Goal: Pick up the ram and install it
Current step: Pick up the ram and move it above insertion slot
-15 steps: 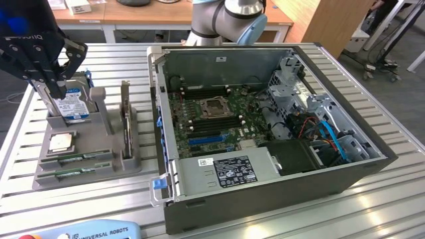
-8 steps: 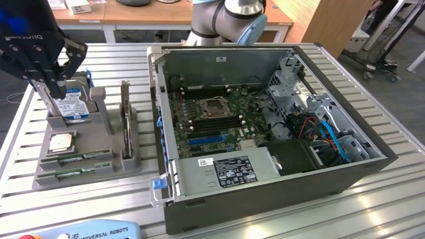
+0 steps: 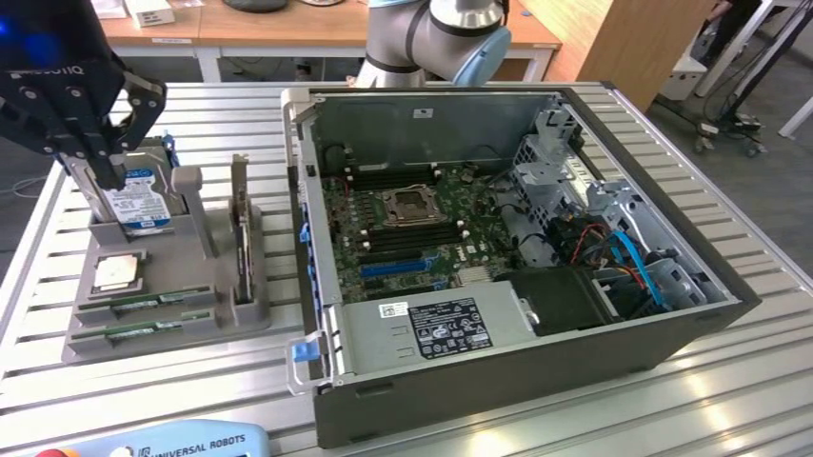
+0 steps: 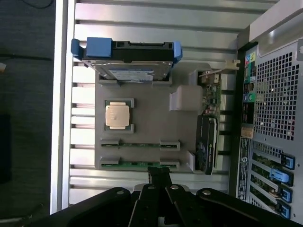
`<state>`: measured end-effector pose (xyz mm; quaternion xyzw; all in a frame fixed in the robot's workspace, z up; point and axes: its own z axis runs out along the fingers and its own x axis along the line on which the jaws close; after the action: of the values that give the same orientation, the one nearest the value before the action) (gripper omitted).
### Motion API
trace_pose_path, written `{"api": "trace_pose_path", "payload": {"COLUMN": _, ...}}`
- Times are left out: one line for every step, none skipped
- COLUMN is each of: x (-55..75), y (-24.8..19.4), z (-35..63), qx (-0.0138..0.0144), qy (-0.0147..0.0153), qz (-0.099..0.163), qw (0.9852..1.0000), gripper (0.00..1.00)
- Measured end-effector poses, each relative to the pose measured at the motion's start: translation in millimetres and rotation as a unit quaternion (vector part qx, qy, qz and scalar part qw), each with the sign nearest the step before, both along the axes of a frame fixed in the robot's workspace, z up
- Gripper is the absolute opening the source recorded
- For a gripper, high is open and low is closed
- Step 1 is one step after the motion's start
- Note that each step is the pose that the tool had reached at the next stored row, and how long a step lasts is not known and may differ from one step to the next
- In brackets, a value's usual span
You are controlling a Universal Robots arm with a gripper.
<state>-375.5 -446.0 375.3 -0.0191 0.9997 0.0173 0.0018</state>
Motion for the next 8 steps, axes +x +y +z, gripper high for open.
{"api": "trace_pose_path", "payload": {"x": 0.0, "y": 0.0, "z": -0.1, "qx": -0.0006, "qy": 0.0, "qz": 0.007, "qw": 1.0, "gripper": 0.1}}
{"api": "trace_pose_path", "payload": {"x": 0.0, "y": 0.0, "z": 0.0, "qx": -0.0014, "qy": 0.0, "qz": 0.015, "qw": 0.9999, "gripper": 0.1}}
{"api": "trace_pose_path", "payload": {"x": 0.0, "y": 0.0, "z": 0.0, "qx": -0.0022, "qy": 0.0, "qz": 0.023, "qw": 0.9997, "gripper": 0.1}}
{"api": "trace_pose_path", "payload": {"x": 0.0, "y": 0.0, "z": 0.0, "qx": -0.003, "qy": 0.0, "qz": 0.031, "qw": 0.9995, "gripper": 0.1}}
{"api": "trace_pose_path", "payload": {"x": 0.0, "y": 0.0, "z": 0.0, "qx": -0.0039, "qy": 0.0, "qz": 0.039, "qw": 0.9992, "gripper": 0.1}}
{"api": "trace_pose_path", "payload": {"x": 0.0, "y": 0.0, "z": -0.1, "qx": -0.0048, "qy": 0.0, "qz": 0.047, "qw": 0.9989, "gripper": 0.1}}
{"api": "trace_pose_path", "payload": {"x": 0.0, "y": 0.0, "z": 0.0, "qx": -0.0058, "qy": 0.0, "qz": 0.054, "qw": 0.9985, "gripper": 0.1}}
{"api": "trace_pose_path", "payload": {"x": -0.1, "y": 0.0, "z": 0.0, "qx": -0.0069, "qy": 0.0001, "qz": 0.062, "qw": 0.9981, "gripper": 0.1}}
